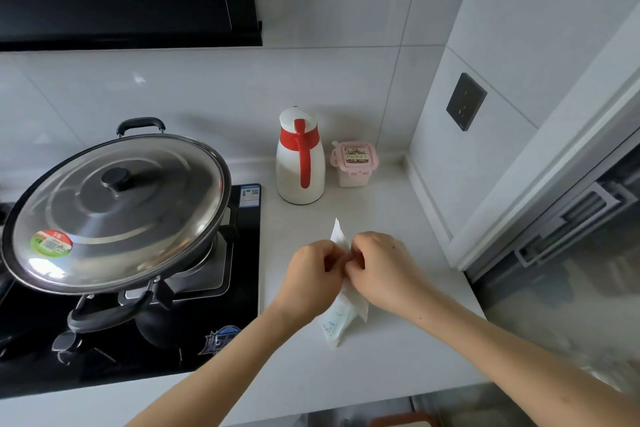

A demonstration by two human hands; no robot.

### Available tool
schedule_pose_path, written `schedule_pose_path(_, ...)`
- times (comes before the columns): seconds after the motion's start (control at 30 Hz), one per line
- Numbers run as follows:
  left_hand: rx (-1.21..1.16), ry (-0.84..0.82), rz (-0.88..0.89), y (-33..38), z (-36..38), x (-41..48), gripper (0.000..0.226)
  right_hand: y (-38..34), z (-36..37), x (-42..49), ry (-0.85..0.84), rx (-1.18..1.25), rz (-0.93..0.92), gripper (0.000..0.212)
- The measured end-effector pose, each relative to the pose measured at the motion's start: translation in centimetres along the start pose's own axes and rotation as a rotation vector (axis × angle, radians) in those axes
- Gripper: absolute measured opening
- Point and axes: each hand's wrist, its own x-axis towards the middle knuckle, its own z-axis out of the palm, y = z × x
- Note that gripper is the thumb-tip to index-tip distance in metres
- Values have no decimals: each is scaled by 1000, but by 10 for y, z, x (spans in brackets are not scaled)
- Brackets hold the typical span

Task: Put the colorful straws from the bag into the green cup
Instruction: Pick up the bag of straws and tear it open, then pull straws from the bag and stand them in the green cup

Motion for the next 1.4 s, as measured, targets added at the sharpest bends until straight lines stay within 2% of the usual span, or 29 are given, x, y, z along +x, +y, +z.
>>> schedule_pose_path(0.07,61,6,25,3,2,-1,17,-1,-1,-3,6,-45,-18,31)
schedule_pose_path(0.17,125,40,20,5,-1,-2,21,2,-3,-6,21,-100,9,36)
schedule_pose_path(0.33,317,-54,17,9,-27,-2,23,24,-23,-5,122,-170,63,37)
schedule_pose_path(0.47,510,-54,105,16,-43,-4,26,24,-19,-12,113,-212,56,40)
schedule_pose_path(0.57,449,-40,193,14,-51,-1,24,23,-20,-12,26,-34,108,26)
schedule_pose_path(0.6,391,-67,210,12,-52,0,31,23,-22,-12,-14,60,132,22)
schedule_pose_path(0.7,287,-275,205,-2,-46,2,101,20,-24,-10,-80,200,157,22)
schedule_pose_path(0.73,277,-337,199,-7,-40,0,116,18,-23,-10,-102,234,159,23)
schedule_pose_path(0.83,299,-372,216,-22,-14,-1,132,15,-22,-6,-156,305,144,22)
schedule_pose_path(0.9,220,-304,219,-27,-2,2,132,15,-23,-4,-172,324,120,22)
schedule_pose_path(0.97,44,-272,203,-27,5,5,127,16,-25,-4,-191,328,88,21)
schedule_pose_path(1.1,-236,-210,174,-32,6,7,81,25,-34,-9,-221,374,80,24)
schedule_pose_path(1.17,-237,-203,154,-39,5,7,69,28,-40,-11,-197,415,103,22)
schedule_pose_path(1.27,-230,-308,190,-45,11,4,76,27,-46,-14,-198,500,95,23)
schedule_pose_path(1.4,-381,-292,189,-42,23,1,75,26,-50,-14,-211,605,110,25)
